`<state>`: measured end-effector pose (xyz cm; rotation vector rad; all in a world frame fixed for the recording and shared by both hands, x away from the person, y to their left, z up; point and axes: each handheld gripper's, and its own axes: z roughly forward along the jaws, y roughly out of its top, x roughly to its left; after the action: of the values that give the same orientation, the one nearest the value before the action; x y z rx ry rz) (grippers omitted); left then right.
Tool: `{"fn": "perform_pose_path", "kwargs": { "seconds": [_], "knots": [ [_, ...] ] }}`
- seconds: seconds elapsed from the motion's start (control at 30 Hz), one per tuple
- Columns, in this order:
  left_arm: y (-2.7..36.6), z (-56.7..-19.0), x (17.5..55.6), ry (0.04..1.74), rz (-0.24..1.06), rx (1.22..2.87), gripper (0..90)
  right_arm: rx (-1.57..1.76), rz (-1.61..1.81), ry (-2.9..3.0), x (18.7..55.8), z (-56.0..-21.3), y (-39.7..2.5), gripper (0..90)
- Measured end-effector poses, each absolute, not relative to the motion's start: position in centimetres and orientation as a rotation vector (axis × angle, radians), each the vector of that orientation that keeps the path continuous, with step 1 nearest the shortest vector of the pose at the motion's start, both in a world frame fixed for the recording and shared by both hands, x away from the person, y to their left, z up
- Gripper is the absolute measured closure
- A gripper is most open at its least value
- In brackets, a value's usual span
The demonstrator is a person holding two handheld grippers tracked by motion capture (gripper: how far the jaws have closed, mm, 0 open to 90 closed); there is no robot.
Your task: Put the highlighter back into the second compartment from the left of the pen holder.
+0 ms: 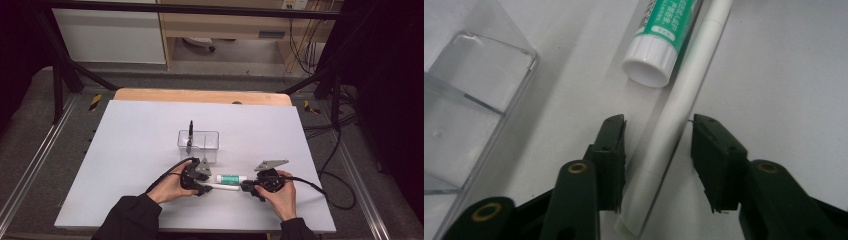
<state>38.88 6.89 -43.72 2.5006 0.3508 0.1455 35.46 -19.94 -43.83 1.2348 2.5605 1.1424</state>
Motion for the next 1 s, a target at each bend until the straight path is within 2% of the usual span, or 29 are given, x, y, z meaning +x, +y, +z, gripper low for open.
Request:
{"fn": "perform_pose_path", "kwargs": {
  "seconds": [0.17,0.23,0.5,0.8,0.93,1.0],
  "knots": [
    [6.7,-43.6,38.9,0.323,0.135,2.513,68.0,1.262,1.124,2.541,35.4,-43.6,-20.9,56.8],
    [6.8,-43.6,38.8,0.310,0.134,2.522,70.1,1.277,1.105,2.531,35.4,-43.5,-21.3,52.1],
    [6.6,-43.2,38.4,0.284,0.086,2.545,76.9,1.282,1.108,2.502,35.5,-43.3,-22.2,43.4],
    [6.1,-43.3,38.6,0.319,0.057,2.552,76.7,1.276,1.085,2.493,35.5,-43.2,-22.5,32.0],
    [6.1,-43.3,38.5,0.309,0.046,2.559,77.3,1.254,1.054,2.524,35.7,-43.4,-22.5,22.6],
    [6.1,-43.3,38.5,0.297,0.052,2.562,77.7,1.241,1.036,2.535,35.7,-43.5,-22.5,21.9]
  ]
}}
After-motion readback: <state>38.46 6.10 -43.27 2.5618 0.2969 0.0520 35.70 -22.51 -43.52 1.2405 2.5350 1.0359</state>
